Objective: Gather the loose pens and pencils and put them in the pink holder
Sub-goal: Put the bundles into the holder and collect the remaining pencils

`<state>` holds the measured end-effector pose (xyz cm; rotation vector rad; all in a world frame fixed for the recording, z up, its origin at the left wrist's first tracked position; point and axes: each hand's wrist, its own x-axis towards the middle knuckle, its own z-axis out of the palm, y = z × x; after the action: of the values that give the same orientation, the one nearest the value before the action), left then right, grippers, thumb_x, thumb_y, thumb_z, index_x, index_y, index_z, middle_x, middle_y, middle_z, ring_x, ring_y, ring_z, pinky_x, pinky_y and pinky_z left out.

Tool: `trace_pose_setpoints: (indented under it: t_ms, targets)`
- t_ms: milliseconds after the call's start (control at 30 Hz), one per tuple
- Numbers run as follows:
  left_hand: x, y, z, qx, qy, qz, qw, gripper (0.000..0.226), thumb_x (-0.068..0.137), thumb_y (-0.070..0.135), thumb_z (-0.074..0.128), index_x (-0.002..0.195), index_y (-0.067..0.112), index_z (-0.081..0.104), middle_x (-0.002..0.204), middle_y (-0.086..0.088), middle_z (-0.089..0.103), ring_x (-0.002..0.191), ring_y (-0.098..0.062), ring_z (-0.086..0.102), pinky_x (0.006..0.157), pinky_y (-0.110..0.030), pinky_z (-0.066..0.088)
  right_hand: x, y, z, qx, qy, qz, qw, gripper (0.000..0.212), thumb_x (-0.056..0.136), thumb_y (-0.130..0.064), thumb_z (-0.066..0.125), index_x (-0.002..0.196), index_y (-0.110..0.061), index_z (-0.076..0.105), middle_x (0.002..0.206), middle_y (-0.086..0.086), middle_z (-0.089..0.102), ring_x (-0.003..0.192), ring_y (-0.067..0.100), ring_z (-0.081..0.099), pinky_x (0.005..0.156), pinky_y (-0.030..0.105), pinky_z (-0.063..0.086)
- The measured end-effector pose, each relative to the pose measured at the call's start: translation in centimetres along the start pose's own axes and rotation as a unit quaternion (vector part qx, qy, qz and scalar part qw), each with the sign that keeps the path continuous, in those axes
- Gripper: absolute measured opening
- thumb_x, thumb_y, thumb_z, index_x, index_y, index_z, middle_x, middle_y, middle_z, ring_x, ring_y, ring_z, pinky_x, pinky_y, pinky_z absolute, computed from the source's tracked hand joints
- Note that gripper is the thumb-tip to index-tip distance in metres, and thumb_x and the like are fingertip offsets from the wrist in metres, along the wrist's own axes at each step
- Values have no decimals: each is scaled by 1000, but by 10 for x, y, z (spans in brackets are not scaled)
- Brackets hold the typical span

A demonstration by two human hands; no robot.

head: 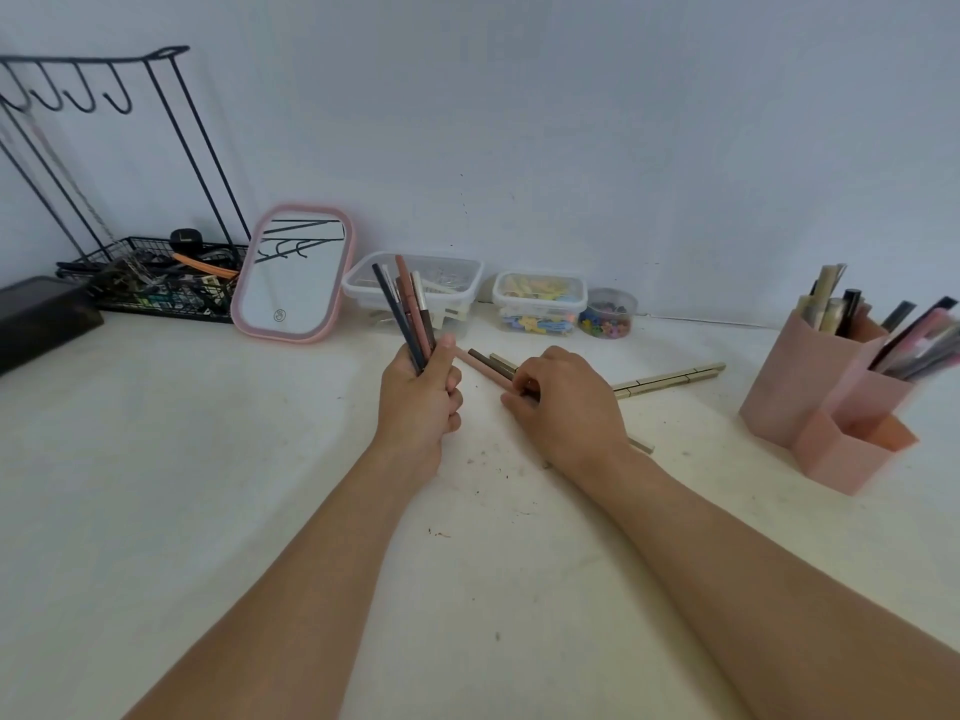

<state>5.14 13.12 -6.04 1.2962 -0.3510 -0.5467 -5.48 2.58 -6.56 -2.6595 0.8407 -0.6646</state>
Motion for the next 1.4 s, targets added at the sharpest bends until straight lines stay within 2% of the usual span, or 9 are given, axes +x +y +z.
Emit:
trace_pose_setpoints:
  t_ms: [300,400,467,567,667,833,1167,1300,1400]
  targets:
    - [0,5,1,-32,15,-37,999,36,97,49,59,83,18,50,55,6,31,44,-10,21,38,-22,17,-2,-5,-1,-50,-22,39,998,24,96,-33,56,87,-15,70,90,1,62,86,20,58,76,38,52]
    - [1,2,1,-27,16,-31,999,31,102,43,53,86,17,49,59,4,36,45,-9,24,38,-21,19,-10,-8,-3,80,52,76,992,18,90,-28,64,80,-15,71,74,-4,67,72,15,61,70,36,53]
    - [1,1,1,-23,12,-27,999,29,103,41,51,88,17,48,59,4,39,45,-9,27,38,-20,20,-17,-11,-5,220,108,125,961,18,88,-27,70,75,-15,72,65,-5,67,61,10,59,63,32,52]
    - [0,3,2,-31,2,-34,999,28,105,38,48,89,16,48,62,3,46,44,-9,32,37,-20,22,-27,-22,-10,471,86,224,849,21,91,-27,73,79,-9,75,64,1,68,55,9,55,55,27,50]
    - [-4,5,4,-68,-33,-46,996,26,107,34,46,90,14,51,65,0,56,47,-11,41,37,-20,26,-30,-30,-7,547,52,234,802,22,93,-21,72,83,-2,75,63,2,66,54,10,54,51,22,48]
    - [-10,3,12,-43,-43,-54,997,29,106,38,46,93,15,59,69,1,69,60,-15,57,46,-25,41,-32,-35,-2,522,42,183,832,22,95,-21,69,82,-5,75,59,-1,67,49,5,53,52,19,44]
    - [-7,-5,8,23,-42,33,998,28,89,26,76,77,19,52,59,5,47,55,-15,47,56,-32,51,-33,-32,-2,408,-5,62,911,15,90,-14,71,77,-10,78,67,-2,74,56,0,62,59,17,51]
    - [-2,0,3,-54,0,0,999,23,98,21,64,85,19,46,57,7,40,49,-10,39,42,-20,35,-23,-8,-12,124,86,55,987,13,85,-31,64,82,-23,75,78,-10,70,75,8,63,69,31,54]
    - [0,2,1,-61,6,-20,998,15,102,30,58,95,21,49,57,7,42,46,-8,42,38,-19,29,-19,5,-17,-35,27,81,996,20,91,-37,59,95,-21,70,94,-4,62,92,18,55,73,35,50]
